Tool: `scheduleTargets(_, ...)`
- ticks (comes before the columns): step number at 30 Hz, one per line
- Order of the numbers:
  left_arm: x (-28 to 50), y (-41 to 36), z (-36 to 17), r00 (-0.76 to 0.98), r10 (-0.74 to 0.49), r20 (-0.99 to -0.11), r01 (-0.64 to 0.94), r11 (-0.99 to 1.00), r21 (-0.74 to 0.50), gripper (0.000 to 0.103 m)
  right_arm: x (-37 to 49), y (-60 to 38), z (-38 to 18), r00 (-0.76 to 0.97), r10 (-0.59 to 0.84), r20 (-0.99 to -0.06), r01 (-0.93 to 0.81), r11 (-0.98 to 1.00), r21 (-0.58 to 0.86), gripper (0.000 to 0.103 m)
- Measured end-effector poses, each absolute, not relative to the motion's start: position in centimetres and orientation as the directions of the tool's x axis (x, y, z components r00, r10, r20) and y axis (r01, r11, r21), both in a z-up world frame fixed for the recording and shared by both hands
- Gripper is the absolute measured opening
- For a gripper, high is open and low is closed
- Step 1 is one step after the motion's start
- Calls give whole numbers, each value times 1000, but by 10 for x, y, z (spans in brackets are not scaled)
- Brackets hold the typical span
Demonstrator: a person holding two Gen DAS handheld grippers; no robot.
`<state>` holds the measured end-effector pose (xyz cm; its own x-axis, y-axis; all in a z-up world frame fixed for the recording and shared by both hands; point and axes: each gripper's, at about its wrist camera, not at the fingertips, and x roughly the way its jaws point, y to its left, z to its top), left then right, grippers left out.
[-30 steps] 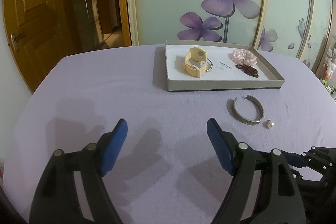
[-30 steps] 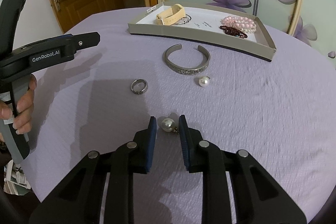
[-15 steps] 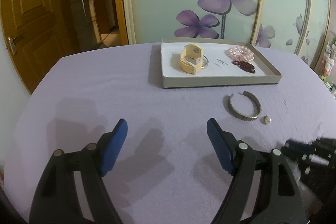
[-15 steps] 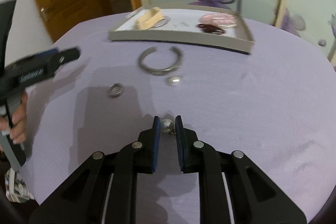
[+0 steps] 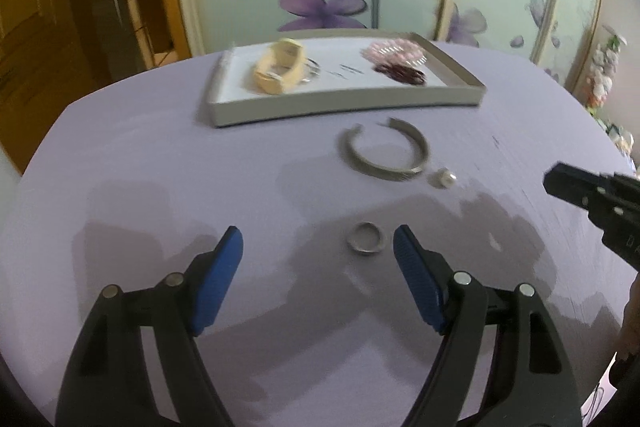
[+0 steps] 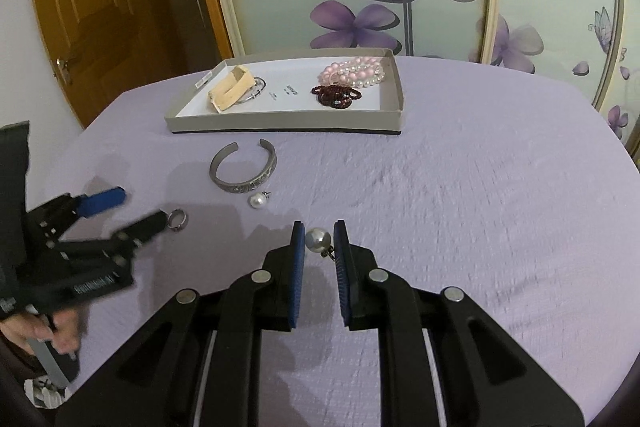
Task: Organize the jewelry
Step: 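Grasp the silver ring with the left gripper while the right lifts the pearl earring, then carry the silver ring and pearl earring over the tray with both grippers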
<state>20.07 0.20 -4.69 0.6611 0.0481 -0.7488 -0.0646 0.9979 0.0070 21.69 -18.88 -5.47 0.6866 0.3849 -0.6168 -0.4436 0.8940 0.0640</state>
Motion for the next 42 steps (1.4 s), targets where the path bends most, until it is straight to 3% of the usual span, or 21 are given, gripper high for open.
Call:
scheduleTargets(4, 209, -15, -57, 628, 58, -776, -52, 998, 33, 67, 217, -188, -56, 679, 395, -619, -453, 889, 70, 15)
scheduleTargets(12, 214, -24, -57, 623, 61, -780, -59, 998, 31, 23, 216, -186, -55, 673, 411, -616, -464, 882, 81, 15)
scheduleTargets(27, 214, -13, -52, 634, 82, -769, -84, 996, 38, 21, 213, -185, -49, 676, 434, -596, -483, 871, 87, 15)
scheduleTargets(42, 265, 25, 9, 727, 132, -673, -149, 988, 33, 21, 239, -167, -5, 723, 463, -512, -503, 862, 69, 15)
